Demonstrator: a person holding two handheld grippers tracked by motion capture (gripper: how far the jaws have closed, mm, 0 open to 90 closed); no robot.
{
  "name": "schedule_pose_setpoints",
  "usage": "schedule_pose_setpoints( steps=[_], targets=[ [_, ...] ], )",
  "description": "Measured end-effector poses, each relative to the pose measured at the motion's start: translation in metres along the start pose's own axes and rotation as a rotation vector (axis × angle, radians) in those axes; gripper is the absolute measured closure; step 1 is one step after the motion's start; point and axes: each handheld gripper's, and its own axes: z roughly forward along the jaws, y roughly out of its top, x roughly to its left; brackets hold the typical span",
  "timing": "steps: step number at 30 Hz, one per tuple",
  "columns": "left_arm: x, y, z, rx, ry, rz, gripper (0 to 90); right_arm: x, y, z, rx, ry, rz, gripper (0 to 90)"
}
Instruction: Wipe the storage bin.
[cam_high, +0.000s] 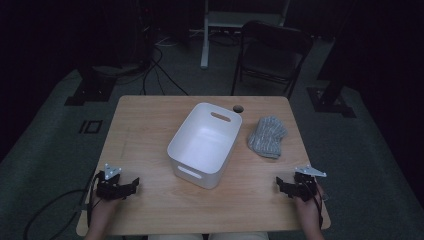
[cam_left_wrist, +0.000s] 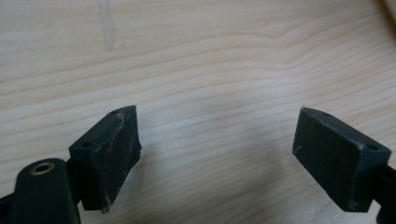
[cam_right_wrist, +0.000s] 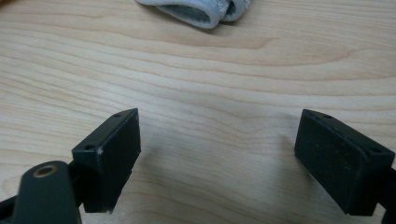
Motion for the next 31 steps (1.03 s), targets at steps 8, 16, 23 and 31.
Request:
schedule_pose_setpoints(
  steps=[8,16,23,31],
  targets=[
    [0.0042,-0.0022,0.0032,0.018,0.042,-0.034,14.5,0.0048,0.0012,0.0027,0.020,-0.045,-0.023,12.4],
    [0.0001,-0.0019,0.0051,0.020,0.066,-0.040,12.2,0.0047,0.0012,0.0027,0.019,-0.047,-0.022,12.4],
    [0.0001,-0.0019,0.0052,0.020,0.067,-0.041,11.9,0.0045,0.0011,0.0027,0.019,-0.051,-0.020,12.4],
    [-0.0003,-0.0015,0.0058,0.020,0.071,-0.045,11.5,0.0044,0.0012,0.0027,0.019,-0.054,-0.017,12.5]
  ],
)
